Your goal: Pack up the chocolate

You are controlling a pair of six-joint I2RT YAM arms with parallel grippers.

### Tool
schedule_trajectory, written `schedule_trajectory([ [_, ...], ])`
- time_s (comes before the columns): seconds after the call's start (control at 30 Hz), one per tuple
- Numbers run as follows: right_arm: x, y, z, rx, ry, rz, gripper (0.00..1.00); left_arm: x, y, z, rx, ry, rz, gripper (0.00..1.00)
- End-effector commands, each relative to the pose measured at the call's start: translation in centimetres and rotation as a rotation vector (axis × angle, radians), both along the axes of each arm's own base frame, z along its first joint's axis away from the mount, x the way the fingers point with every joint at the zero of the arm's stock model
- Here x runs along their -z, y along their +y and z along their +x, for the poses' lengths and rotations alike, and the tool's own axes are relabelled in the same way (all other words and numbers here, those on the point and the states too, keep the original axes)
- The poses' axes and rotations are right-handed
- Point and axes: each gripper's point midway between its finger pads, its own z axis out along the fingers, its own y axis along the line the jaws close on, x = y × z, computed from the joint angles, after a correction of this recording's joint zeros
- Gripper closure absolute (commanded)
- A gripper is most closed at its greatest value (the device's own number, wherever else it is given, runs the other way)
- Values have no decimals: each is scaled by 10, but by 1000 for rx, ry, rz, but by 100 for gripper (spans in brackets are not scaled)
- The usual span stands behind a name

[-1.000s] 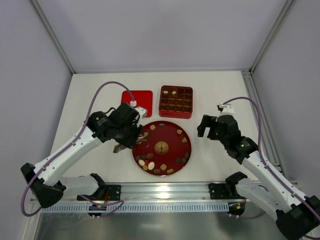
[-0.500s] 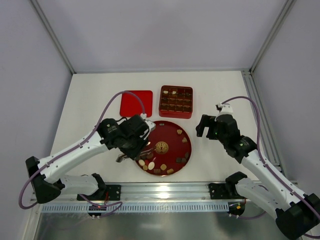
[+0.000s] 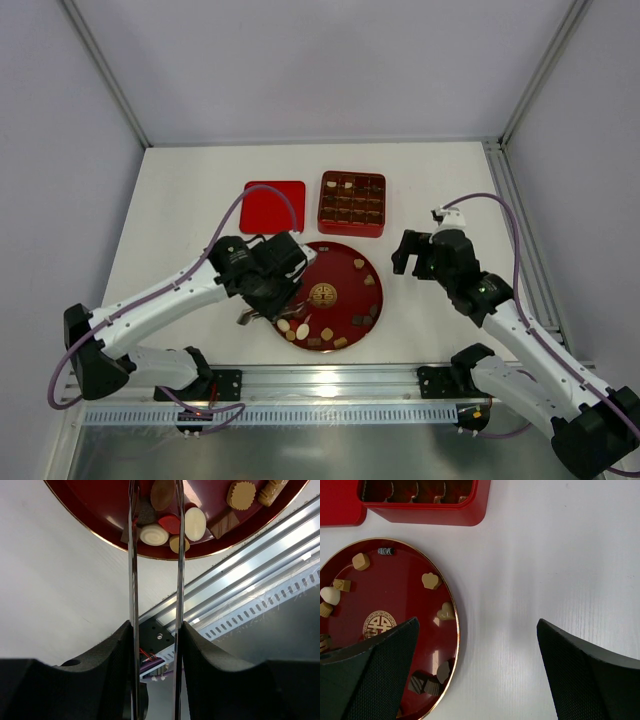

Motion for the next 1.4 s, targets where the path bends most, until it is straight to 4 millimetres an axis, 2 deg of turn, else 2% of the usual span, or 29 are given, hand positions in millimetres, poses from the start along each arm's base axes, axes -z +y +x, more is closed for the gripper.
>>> schedule_trajectory([
  [0.0,-9,1,5,9,-42,26,0,2,-2,1,-1,-4,9,57],
  [0.5,-9,-2,3,17,-46,16,0,13,-5,3,17,15,47,58],
  [1.37,-11,-2,4,21,-48,21,0,-3,-5,5,11,-19,8,58],
])
